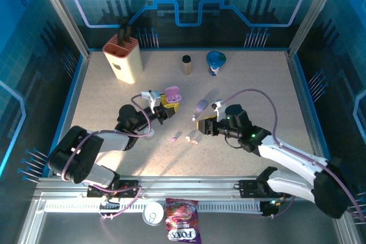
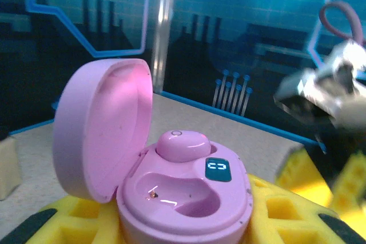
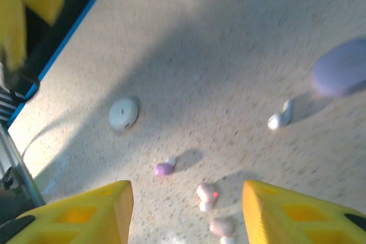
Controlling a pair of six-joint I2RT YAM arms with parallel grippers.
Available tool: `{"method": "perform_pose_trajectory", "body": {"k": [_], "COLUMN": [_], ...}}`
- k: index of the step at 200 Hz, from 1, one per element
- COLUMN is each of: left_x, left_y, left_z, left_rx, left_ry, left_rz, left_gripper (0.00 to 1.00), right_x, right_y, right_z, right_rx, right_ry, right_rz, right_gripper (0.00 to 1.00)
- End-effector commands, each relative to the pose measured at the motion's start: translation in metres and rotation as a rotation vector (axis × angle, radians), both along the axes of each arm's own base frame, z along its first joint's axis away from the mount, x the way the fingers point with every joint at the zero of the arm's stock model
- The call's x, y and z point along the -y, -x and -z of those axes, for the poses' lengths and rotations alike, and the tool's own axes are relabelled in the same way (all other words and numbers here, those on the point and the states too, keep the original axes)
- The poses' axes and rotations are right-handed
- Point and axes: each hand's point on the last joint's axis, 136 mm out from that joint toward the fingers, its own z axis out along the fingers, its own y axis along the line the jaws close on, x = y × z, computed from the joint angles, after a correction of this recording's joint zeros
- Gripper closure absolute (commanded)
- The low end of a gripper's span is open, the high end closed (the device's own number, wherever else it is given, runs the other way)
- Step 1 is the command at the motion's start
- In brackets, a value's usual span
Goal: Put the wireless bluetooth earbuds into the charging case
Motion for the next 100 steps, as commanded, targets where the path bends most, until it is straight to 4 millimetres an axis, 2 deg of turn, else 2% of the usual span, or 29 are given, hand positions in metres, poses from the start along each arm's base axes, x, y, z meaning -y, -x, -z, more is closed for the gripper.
{"method": "perform_pose_trajectory", "body": {"k": [1,39,73,77,100], "left_x": [-0.017,-0.03,-0.042,-0.043,-0.05], "left_y": [-0.012,-0.019,-0.02,-0.02,-0.018], "left_z": [-0.007,-0.007,-0.012,-0.013,-0.016], "left_rx": [0.02,0.009,0.012,0.013,0.017], "left_ry": [0.041,0.064,0.08,0.083,0.089], "left_rz": [-0.107,-0.16,-0.191,-0.195,-0.214], "left_gripper": [0.75,0.75,0.76,0.76,0.76], "right_x": [-0.027,-0.064,-0.093,-0.101,-0.109], "right_y": [0.005,0.009,0.01,0.007,0.004], "right_z": [0.001,0.04,0.072,0.068,0.087], "right_rx": [-0.052,-0.199,-0.312,-0.305,-0.353], "right_ry": [-0.045,0.035,0.126,0.127,0.211], "right_rz": [-0.027,-0.123,-0.25,-0.262,-0.29], "right_gripper": [0.47,0.46,0.49,0.49,0.53]}}
